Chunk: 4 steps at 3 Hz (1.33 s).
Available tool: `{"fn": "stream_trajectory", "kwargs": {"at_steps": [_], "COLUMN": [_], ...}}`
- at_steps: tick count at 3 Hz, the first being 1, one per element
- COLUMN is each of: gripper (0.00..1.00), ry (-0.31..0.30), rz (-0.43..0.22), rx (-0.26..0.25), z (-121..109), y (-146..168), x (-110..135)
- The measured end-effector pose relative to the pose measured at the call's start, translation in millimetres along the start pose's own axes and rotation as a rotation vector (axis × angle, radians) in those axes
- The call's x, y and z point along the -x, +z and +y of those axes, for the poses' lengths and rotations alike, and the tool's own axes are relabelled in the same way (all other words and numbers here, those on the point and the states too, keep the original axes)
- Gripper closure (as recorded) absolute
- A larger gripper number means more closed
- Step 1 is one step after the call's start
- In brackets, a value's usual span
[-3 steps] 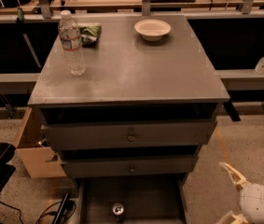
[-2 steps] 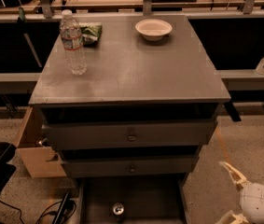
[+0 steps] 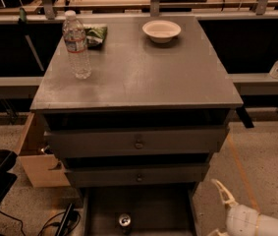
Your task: Pick redbull can from bottom drawer and place on counter
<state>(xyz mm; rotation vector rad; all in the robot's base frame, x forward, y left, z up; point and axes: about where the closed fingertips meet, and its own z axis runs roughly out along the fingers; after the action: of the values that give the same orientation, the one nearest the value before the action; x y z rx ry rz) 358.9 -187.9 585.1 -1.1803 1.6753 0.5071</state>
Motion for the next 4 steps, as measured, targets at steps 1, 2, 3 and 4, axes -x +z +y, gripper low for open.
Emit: {"fn": "stream_trajectory", "kwargs": {"at_steps": [1, 2, 3, 4], "gripper": [0.0, 0.0, 0.0, 0.0], "ry": [-0.053, -0.053, -0.016, 0.025], "rz": [-0.043, -0.082, -0.053, -0.05], "rx": [-0.021, -0.02, 0.027, 0.104], "z": [12.3, 25.4, 38.4, 46.4], "y": [52.4, 94.5, 142.1, 199.6], "x": [-43.4, -80.7, -123.0, -152.5]}}
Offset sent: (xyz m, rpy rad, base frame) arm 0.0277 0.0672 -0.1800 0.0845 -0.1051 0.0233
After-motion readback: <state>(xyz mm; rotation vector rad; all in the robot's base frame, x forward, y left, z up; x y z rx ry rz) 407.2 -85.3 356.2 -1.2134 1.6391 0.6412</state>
